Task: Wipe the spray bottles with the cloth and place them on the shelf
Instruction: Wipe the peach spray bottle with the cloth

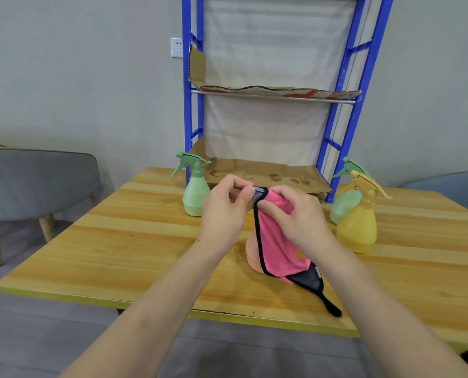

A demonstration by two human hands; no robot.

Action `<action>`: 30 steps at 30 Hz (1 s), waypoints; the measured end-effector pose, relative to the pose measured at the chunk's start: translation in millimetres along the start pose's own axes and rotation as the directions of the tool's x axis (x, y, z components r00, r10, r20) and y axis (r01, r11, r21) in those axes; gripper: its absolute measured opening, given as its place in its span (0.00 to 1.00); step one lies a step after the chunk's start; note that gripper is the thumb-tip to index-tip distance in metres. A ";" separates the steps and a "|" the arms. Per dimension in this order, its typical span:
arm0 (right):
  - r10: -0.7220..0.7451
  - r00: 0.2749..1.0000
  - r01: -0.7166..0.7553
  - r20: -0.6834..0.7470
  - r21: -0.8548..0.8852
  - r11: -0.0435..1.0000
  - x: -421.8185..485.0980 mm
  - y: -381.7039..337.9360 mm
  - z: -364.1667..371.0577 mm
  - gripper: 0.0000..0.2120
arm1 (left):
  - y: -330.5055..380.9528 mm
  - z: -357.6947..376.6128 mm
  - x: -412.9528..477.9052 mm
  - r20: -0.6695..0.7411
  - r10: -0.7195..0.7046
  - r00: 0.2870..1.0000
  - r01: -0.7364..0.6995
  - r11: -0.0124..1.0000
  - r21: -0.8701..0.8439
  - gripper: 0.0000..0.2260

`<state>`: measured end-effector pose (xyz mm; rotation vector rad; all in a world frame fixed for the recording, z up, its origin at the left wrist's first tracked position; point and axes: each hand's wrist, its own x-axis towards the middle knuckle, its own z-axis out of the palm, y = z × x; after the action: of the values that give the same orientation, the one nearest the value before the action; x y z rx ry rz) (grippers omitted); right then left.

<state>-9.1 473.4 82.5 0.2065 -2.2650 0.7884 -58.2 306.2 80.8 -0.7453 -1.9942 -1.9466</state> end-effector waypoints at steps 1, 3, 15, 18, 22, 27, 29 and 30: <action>-0.011 1.000 0.011 -0.025 0.007 1.000 0.0 -0.9 2.2 0.05 | 0.2 0.5 -0.4 0.001 -0.001 1.000 0.001 1.000 -0.007 0.03; -0.047 0.999 0.047 -0.018 -0.003 0.999 0.9 1.0 0.1 0.05 | 0.3 0.2 0.7 0.002 0.001 1.000 -0.001 1.000 0.000 0.03; -0.014 0.977 0.069 0.213 -0.250 0.966 1.2 11.3 -16.3 0.15 | 2.4 5.5 -2.1 -0.043 0.030 0.999 -0.027 0.997 0.072 0.04; 0.020 0.988 0.022 0.153 -0.268 0.963 -1.3 2.8 -2.7 0.11 | 3.6 8.1 -7.7 -0.065 0.060 0.996 -0.052 0.992 0.114 0.04; -0.002 0.982 0.043 0.189 -0.217 0.975 1.4 1.2 -4.6 0.11 | 1.0 4.8 -6.0 -0.051 0.071 0.996 -0.063 0.987 0.146 0.04; 0.010 0.949 0.047 0.315 -0.173 0.984 4.9 4.1 -26.0 0.13 | 2.2 4.9 -4.7 -0.042 0.068 0.997 -0.061 0.987 0.151 0.04; 0.033 0.955 0.025 0.294 -0.191 0.981 5.3 2.1 -22.9 0.12 | 4.0 8.5 -7.7 -0.061 0.091 0.994 -0.081 0.984 0.159 0.04; 0.041 0.966 0.013 0.257 -0.204 0.979 4.8 0.0 -18.5 0.11 | 3.4 10.0 -9.5 -0.073 0.096 0.993 -0.084 0.984 0.156 0.04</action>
<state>-1.9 484.8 96.0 0.2076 -2.5793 0.5547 -46.9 314.2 78.0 -0.6956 -1.9980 -1.7236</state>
